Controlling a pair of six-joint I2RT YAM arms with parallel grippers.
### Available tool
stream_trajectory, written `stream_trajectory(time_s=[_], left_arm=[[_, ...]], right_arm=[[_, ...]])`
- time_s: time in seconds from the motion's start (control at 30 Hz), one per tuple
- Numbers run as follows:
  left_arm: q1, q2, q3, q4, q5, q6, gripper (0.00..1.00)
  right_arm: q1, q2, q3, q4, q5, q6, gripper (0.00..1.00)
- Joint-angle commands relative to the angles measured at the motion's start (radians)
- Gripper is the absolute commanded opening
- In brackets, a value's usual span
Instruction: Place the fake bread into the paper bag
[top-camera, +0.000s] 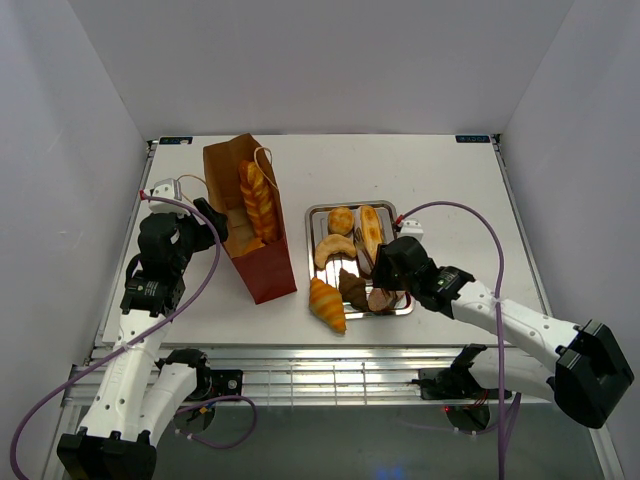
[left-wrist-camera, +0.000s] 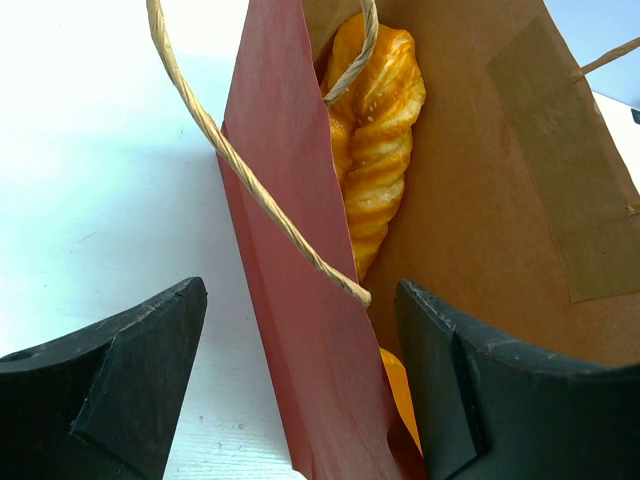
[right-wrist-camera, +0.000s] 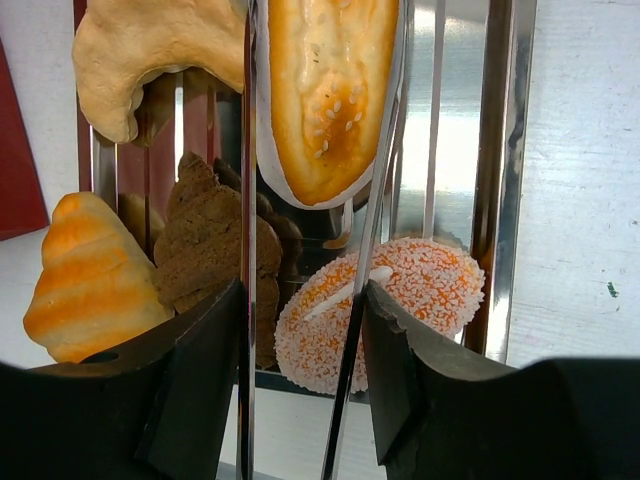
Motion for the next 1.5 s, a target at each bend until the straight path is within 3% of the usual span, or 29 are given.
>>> stream_trajectory(time_s=[0.0,0.3,0.53,0.57,0.77,1.47], left_arm=[[-0.003,-0.009,-0.005,0.001,0.009,-0.002,0.86],[-0.003,-0.009,-0.007,0.002,0.011,-0.002,0.86],[-0.004,-0.006,-0.007,0.002,0.012,-0.002,0.86],[-0.004,-0.006,-0.005,0.002,0.012,-0.002,0.86],[-0.004,-0.005,-0.007,0.002,0.015,-0.002,0.86],[-0.006,-0.009,-0.007,0.002,0.014,-0.002,0.86]], right_arm=[[-0.002,-0.047,0.024,0.03,0.016,0.0,0.44],[-0.002,-0.21,0.085,-0.036,0.065,-0.031,0.41],[-0.002,-0.236,0.147,-0.082,0.052,-0.084,0.44],[-0.002,-0.234,0.144,-0.085,0.056,-0.086,0.52],[-0.002,-0.181,0.107,-0.079,0.052,-0.063,0.58],[-0.002,0.014,0.013,0.03,-0.004,-0.034,0.64]])
